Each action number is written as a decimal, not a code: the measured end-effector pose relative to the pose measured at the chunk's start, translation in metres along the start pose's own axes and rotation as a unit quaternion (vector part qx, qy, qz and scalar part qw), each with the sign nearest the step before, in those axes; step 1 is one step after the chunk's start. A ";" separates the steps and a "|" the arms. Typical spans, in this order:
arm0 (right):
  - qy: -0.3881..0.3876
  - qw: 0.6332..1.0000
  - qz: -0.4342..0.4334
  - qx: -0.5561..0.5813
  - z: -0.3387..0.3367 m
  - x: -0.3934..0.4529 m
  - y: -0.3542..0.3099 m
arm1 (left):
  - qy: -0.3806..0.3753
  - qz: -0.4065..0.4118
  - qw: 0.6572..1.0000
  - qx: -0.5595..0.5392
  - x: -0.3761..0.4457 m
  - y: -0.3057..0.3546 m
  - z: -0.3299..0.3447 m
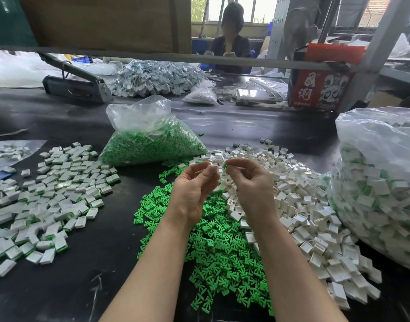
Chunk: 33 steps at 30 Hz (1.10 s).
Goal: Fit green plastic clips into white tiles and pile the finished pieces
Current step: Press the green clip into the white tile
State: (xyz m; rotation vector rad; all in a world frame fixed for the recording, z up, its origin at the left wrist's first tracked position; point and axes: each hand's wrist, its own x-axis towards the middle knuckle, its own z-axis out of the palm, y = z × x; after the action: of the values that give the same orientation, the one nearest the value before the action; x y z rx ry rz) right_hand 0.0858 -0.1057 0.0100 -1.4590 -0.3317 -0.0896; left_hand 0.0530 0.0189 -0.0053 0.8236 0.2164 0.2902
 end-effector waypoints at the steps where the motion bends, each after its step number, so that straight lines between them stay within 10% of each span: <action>1: 0.002 1.000 -0.002 -0.002 0.000 0.000 0.000 | -0.005 0.004 1.000 0.004 0.000 0.000 0.001; 33: -0.045 0.999 -0.005 -0.027 -0.011 0.002 0.002 | -0.021 0.072 0.984 0.158 -0.005 0.006 0.002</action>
State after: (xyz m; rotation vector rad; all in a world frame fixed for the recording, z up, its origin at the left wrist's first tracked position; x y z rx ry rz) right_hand 0.0903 -0.1165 0.0082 -1.5184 -0.4132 -0.0414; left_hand 0.0476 0.0194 0.0005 1.1626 0.1643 0.3796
